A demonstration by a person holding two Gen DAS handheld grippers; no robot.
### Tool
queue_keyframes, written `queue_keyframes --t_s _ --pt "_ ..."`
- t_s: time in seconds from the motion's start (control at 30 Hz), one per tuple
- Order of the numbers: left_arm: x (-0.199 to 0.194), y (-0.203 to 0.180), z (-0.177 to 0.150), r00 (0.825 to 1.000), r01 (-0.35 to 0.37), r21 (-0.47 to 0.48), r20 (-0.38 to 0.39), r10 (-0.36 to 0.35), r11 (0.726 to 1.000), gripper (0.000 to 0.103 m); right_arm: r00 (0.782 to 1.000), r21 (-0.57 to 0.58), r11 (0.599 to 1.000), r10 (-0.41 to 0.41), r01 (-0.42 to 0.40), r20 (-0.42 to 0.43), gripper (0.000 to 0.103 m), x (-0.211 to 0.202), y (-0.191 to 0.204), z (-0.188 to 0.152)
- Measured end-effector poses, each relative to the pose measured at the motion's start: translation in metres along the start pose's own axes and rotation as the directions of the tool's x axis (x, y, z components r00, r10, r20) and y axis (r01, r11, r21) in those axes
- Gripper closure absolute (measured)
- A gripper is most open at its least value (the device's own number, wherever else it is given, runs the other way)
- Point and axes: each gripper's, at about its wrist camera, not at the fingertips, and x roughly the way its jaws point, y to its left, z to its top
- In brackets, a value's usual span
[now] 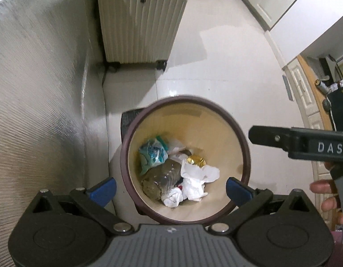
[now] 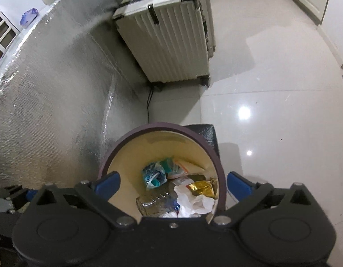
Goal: Collect trash
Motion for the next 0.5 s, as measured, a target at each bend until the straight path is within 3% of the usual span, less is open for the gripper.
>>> queue_keyframes --t_s 0.23,0.5 --pt "-0.063 0.0 -0.002 0.996 -0.004 -0.006 0.093 0.005 1.0 0.0 0.998 -0.003 1.0 0.002 -0.002 0.066 0.0 -0.054 0.014 0.004" --pt "-0.144 0.006 -0.018 0.978 -0.046 -0.027 0.203 0.05 0.999 0.0 0.986 -0.033 0.999 -0.013 0.018 0.164 0.0 -0.13 0.049 -0.008"
